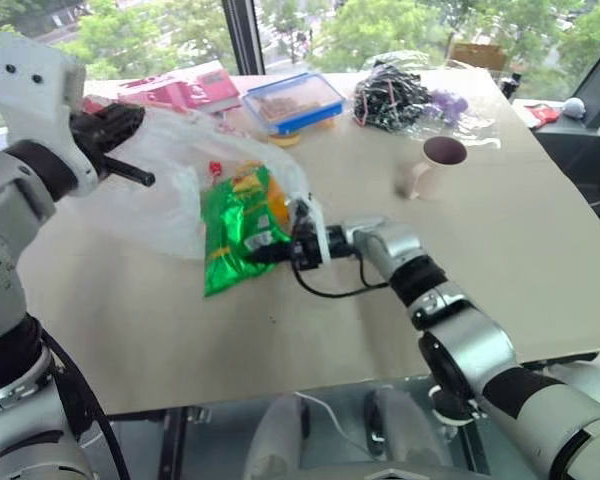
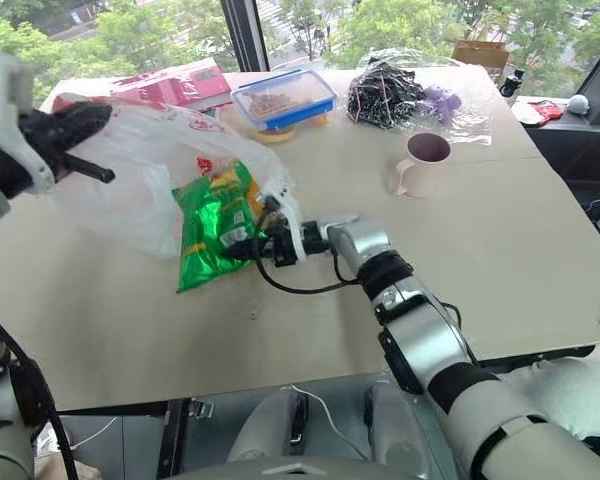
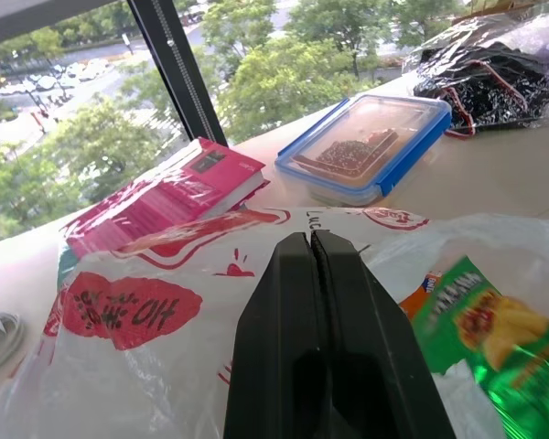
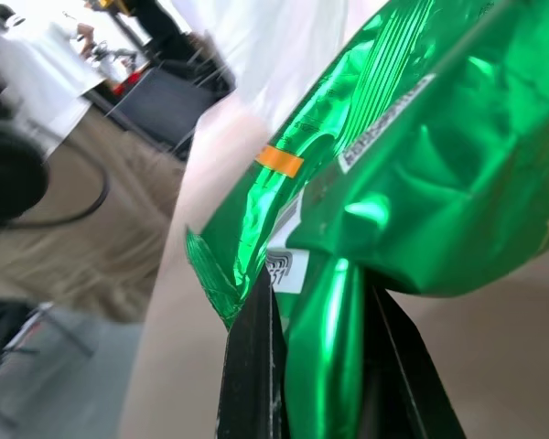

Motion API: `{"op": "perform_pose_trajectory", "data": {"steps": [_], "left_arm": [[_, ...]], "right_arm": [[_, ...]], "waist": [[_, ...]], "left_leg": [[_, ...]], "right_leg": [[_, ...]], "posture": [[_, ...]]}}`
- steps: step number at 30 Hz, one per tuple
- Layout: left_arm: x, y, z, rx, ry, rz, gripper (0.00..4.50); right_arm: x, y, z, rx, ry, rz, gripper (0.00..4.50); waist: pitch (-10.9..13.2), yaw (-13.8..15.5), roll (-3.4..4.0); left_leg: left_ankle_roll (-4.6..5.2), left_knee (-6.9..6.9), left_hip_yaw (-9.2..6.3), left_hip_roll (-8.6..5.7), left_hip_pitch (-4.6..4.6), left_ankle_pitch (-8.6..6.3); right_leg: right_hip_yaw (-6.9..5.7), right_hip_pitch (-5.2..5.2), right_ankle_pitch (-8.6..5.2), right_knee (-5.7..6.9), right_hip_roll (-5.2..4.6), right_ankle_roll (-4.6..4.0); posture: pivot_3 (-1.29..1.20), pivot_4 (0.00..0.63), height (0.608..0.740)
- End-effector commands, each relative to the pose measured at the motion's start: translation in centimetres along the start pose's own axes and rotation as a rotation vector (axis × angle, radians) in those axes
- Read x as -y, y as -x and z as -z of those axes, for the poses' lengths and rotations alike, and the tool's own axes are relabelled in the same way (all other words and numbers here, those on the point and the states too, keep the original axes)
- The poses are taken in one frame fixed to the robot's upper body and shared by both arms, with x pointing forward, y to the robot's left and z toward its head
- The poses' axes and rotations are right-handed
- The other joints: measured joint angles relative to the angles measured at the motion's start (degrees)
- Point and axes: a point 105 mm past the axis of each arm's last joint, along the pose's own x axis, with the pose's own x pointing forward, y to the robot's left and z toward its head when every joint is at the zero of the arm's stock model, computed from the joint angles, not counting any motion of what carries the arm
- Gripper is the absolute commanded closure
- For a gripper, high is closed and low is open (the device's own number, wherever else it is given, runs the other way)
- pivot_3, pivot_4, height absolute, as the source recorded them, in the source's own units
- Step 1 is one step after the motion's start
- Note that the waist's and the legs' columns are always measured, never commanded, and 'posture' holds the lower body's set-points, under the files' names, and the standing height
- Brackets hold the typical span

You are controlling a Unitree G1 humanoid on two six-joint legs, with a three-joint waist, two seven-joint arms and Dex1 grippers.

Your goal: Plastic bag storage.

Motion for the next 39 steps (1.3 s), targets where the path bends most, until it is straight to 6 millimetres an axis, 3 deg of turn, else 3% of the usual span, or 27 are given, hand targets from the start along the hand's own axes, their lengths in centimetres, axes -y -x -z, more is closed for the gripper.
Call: {"op": "perform_pose_trajectory", "data": {"steps": [1,7,13,22,27,33,34,35,36,37,39], "left_arm": [[0.6,1.1,-0.7,0.019,0.002,0.026,4.48],[2.6,2.6,0.9,-0.055,0.011,0.127,4.48],[4.0,3.7,0.9,-0.064,0.025,0.226,4.48],[7.3,1.8,-1.3,0.043,0.175,0.319,4.48],[8.2,0.8,-0.8,0.051,0.271,0.325,4.48],[9.0,0.2,0.2,0.035,0.332,0.332,4.48],[9.1,0.1,0.5,0.028,0.341,0.330,4.50],[9.2,0.1,0.6,0.024,0.354,0.332,4.50],[9.2,0.0,0.7,0.023,0.361,0.333,4.50],[9.3,0.0,0.8,0.020,0.367,0.334,4.50],[9.2,-0.2,1.3,0.009,0.375,0.331,4.50]], "right_arm": [[-0.8,-1.3,-3.9,0.099,0.061,-0.030,4.50],[-1.7,-2.2,-6.0,0.137,0.026,-0.086,4.50],[-1.3,-1.7,-5.2,0.097,-0.057,-0.087,4.50],[-2.3,-4.5,-5.8,0.189,-0.191,-0.075,4.50],[-3.2,-5.9,-5.9,0.234,-0.220,-0.079,4.50],[-3.0,-8.3,-3.9,0.248,-0.226,0.019,4.50],[-2.8,-8.5,-3.8,0.250,-0.201,0.048,3.94],[-2.6,-8.5,-3.8,0.254,-0.183,0.075,3.74],[-2.5,-8.5,-3.9,0.257,-0.172,0.089,3.13],[-2.3,-8.3,-4.1,0.268,-0.179,0.101,2.85],[-1.8,-7.0,-4.4,0.290,-0.218,0.088,1.83]], "waist": [[0.0,0.0,0.00],[0.0,0.2,0.00],[0.0,0.1,0.01],[0.0,0.2,-0.02],[0.0,0.0,0.00],[0.0,0.2,-0.02],[0.0,0.1,-0.01],[0.0,0.1,-0.01],[0.0,0.1,-0.02],[0.0,0.1,-0.02],[0.0,0.1,-0.02]], "left_leg": [[-0.03,0.00,0.00,0.00,-0.01,0.02],[-0.13,-0.03,-0.01,-0.02,-0.03,0.05],[-0.13,-0.04,-0.01,0.00,-0.01,0.04],[-0.18,-0.02,-0.07,-0.05,-0.02,0.06],[-0.20,-0.04,0.04,-0.02,0.01,0.07],[-0.21,-0.03,0.04,-0.04,-0.02,0.07],[-0.21,-0.04,0.04,-0.04,-0.01,0.07],[-0.22,-0.04,0.04,-0.04,-0.01,0.07],[-0.22,-0.04,0.05,-0.04,-0.01,0.07],[-0.22,-0.04,0.04,-0.04,-0.02,0.07],[-0.22,-0.04,0.05,-0.03,-0.02,0.07]], "right_leg": [[0.00,0.00,0.00,-0.01,-0.01,0.00],[0.02,0.00,0.00,-0.06,-0.05,-0.01],[0.02,0.00,0.00,-0.04,-0.03,-0.02],[-0.02,0.06,0.01,-0.03,-0.06,-0.02],[0.13,0.00,0.02,0.01,-0.04,-0.03],[0.13,-0.01,0.04,-0.01,-0.07,-0.05],[0.14,-0.01,0.04,-0.01,-0.06,-0.05],[0.14,-0.02,0.04,-0.01,-0.06,-0.05],[0.15,-0.02,0.04,0.00,-0.06,-0.05],[0.14,-0.02,0.04,-0.01,-0.06,-0.05],[0.15,-0.02,0.04,0.00,-0.06,-0.06]], "posture": [[0.00,0.150,0.740],[0.00,0.150,0.740],[0.00,0.150,0.740],[0.00,0.150,0.740],[0.00,0.150,0.740],[0.00,0.150,0.740],[0.00,0.150,0.740],[0.00,0.150,0.740],[0.00,0.150,0.740],[0.00,0.150,0.740],[0.00,0.150,0.740]]}}
